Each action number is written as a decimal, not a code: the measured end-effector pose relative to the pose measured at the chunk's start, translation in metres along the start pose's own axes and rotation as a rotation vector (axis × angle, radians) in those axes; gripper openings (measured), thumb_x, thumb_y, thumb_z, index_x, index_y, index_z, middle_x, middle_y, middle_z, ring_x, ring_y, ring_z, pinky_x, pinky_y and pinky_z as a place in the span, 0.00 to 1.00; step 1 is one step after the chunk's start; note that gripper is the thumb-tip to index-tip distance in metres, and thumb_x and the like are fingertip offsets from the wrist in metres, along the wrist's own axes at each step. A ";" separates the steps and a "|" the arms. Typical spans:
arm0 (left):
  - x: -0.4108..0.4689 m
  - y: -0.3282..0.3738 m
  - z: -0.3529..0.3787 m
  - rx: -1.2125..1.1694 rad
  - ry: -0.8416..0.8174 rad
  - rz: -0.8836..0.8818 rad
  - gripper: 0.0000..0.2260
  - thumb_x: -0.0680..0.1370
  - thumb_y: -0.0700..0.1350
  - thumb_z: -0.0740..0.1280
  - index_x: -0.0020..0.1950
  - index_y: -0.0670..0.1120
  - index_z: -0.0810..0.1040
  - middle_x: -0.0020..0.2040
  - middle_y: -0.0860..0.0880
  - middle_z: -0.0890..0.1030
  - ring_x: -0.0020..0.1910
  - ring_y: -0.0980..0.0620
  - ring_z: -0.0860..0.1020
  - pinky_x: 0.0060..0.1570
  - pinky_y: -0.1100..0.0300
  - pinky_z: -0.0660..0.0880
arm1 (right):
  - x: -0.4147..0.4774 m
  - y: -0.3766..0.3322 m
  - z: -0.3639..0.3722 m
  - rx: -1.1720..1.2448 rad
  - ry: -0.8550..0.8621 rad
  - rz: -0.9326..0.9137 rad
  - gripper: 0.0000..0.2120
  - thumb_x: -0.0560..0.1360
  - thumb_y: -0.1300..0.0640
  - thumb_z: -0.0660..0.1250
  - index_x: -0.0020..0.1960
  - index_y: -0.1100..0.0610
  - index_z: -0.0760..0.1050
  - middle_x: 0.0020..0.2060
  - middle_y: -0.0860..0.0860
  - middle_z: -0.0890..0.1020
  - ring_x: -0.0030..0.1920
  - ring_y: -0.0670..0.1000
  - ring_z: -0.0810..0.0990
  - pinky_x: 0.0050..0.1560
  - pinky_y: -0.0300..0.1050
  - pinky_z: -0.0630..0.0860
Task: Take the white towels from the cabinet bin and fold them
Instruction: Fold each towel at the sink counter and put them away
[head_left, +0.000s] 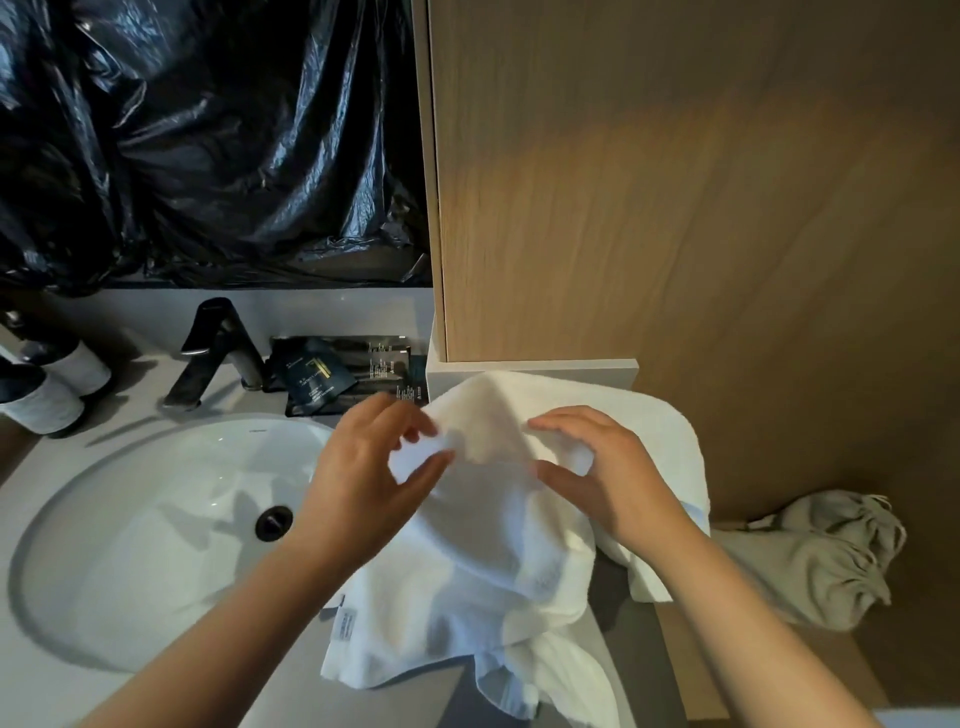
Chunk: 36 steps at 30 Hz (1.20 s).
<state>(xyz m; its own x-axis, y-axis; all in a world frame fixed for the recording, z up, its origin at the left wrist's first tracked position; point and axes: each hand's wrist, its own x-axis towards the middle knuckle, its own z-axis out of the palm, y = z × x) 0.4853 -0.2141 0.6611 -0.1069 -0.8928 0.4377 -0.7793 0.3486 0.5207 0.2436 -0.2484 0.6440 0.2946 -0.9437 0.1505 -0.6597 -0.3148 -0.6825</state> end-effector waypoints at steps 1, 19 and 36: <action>-0.011 -0.006 -0.002 0.019 -0.025 -0.021 0.11 0.72 0.50 0.74 0.48 0.48 0.77 0.43 0.55 0.74 0.41 0.60 0.71 0.41 0.69 0.67 | -0.001 0.000 0.003 -0.008 0.009 0.006 0.16 0.72 0.56 0.75 0.59 0.50 0.81 0.55 0.43 0.79 0.59 0.46 0.76 0.62 0.33 0.68; -0.049 -0.063 -0.001 -0.014 -0.012 -0.133 0.05 0.77 0.39 0.67 0.50 0.46 0.82 0.46 0.56 0.80 0.42 0.59 0.77 0.42 0.63 0.77 | -0.007 -0.023 0.029 0.021 0.027 -0.049 0.21 0.73 0.55 0.73 0.64 0.47 0.75 0.58 0.41 0.75 0.60 0.45 0.73 0.62 0.43 0.72; 0.007 0.001 -0.026 -0.360 -0.072 -0.171 0.08 0.78 0.48 0.61 0.39 0.52 0.73 0.31 0.53 0.72 0.31 0.57 0.69 0.31 0.68 0.64 | 0.018 -0.044 0.018 0.148 0.172 -0.195 0.17 0.74 0.48 0.71 0.61 0.51 0.80 0.56 0.43 0.81 0.58 0.41 0.78 0.59 0.36 0.73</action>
<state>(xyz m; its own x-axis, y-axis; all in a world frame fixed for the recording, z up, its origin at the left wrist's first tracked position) 0.4995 -0.2131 0.6835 -0.0479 -0.9598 0.2766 -0.5252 0.2598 0.8104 0.2908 -0.2491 0.6639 0.2764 -0.8742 0.3993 -0.4901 -0.4856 -0.7239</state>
